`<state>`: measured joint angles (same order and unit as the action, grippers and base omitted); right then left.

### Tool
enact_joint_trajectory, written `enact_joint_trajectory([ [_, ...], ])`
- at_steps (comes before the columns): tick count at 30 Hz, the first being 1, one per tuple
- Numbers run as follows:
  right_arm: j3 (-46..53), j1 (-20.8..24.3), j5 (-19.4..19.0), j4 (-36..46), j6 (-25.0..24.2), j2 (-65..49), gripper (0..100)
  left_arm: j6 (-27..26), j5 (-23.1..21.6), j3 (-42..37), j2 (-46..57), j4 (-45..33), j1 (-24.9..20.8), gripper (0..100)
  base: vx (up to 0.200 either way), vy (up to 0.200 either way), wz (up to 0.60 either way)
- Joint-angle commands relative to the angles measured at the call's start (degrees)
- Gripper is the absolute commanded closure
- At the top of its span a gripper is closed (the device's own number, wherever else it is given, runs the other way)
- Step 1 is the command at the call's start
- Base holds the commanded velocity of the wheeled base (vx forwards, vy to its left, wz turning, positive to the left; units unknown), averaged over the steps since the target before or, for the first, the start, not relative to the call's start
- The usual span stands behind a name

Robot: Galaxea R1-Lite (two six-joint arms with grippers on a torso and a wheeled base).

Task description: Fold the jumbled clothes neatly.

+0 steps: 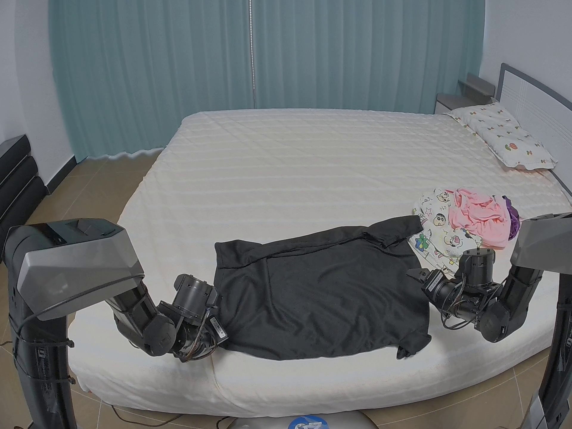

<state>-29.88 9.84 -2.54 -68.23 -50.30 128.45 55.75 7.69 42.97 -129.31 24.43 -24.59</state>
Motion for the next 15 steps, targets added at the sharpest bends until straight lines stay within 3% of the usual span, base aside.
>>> enact_joint_trajectory([
  [1, 3.6, -0.3, -2.7, 0.0, 4.3, -0.7, 0, -0.6, -0.1, -0.3, 4.5, -5.4, 0.7, 100, 0.000, 0.000, 0.00],
  [6, 7.2, -0.5, -6.4, 0.5, 10.4, -0.7, 0, -2.1, -0.1, -0.4, 6.3, -8.9, 2.1, 100, 0.000, 0.000, 0.00],
  [15, 6.2, -3.5, -6.9, 1.2, 11.9, -0.2, 0, -3.9, -0.7, 0.1, 8.7, -10.5, 6.9, 100, 0.000, 0.000, 0.00],
])
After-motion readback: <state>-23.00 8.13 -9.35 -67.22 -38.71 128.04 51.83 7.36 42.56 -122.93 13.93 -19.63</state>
